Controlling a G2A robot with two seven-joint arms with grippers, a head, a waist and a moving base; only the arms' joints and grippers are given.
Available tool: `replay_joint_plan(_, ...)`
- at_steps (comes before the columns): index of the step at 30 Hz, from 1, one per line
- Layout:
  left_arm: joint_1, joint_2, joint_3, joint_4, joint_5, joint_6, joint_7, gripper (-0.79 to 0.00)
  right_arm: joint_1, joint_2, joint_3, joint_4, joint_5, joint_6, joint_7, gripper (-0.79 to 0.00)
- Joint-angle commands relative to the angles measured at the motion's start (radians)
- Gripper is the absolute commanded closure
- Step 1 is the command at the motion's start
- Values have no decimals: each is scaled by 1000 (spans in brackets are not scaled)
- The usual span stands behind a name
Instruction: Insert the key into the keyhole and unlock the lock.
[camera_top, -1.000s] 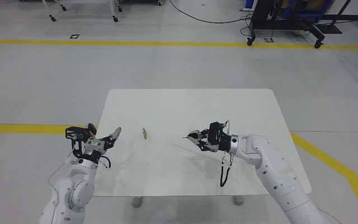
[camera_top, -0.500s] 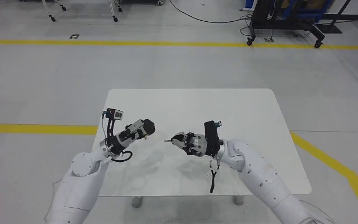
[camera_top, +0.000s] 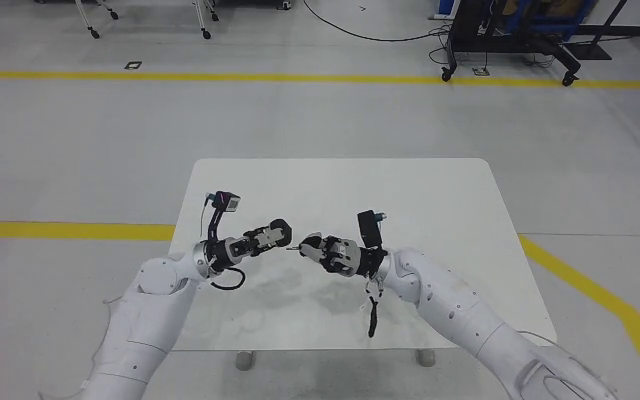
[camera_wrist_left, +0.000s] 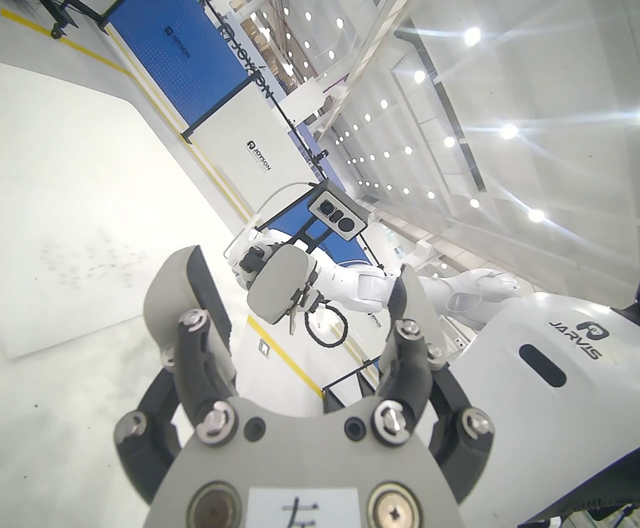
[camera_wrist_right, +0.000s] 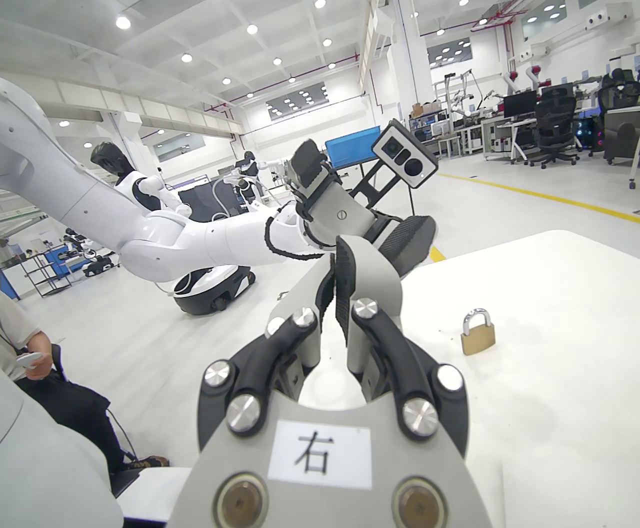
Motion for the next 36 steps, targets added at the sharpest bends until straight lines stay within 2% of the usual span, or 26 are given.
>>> replay_joint_plan(1, 0, 3, 10, -2, 44, -23, 24, -308, 17, -1, -21, 15, 18, 0, -10, 0)
replay_joint_plan(5, 1, 10, 26, -6, 93, -56, 57, -283, 44, 0, -58, 42, 47, 0, -24, 0)
replay_joint_plan(12, 1, 21, 51, -8, 151, -95, 96, -163, 77, 5, -119, 67, 115, 0, -21, 0)
replay_joint_plan(17, -3, 29, 62, -5, 174, -112, 112, -111, 89, 9, -147, 87, 163, 0, -25, 0)
replay_joint_plan(18, -3, 31, 64, -5, 176, -116, 116, -92, 92, 9, -154, 89, 173, 0, -21, 0)
replay_joint_plan(20, -5, 33, 69, -4, 178, -119, 120, 0, 100, 10, -167, 92, 192, 0, -12, 0)
replay_joint_plan(25, -14, 36, 77, 10, 174, -123, 124, 0, 116, 12, -191, 96, 228, 0, 8, 0)
replay_joint_plan(26, -16, 36, 78, 12, 174, -124, 125, 0, 119, 13, -194, 95, 235, 0, 11, -129)
replay_joint_plan(27, -18, 37, 78, 14, 173, -124, 126, 0, 122, 14, -197, 94, 242, 0, 13, -514)
replay_joint_plan(28, -19, 37, 79, 16, 173, -123, 128, 0, 123, 14, -200, 87, 254, 0, 10, -785)
replay_joint_plan(36, -19, 39, 63, 35, 112, -105, 184, 0, 124, 15, -201, 82, 264, 0, 4, -785)
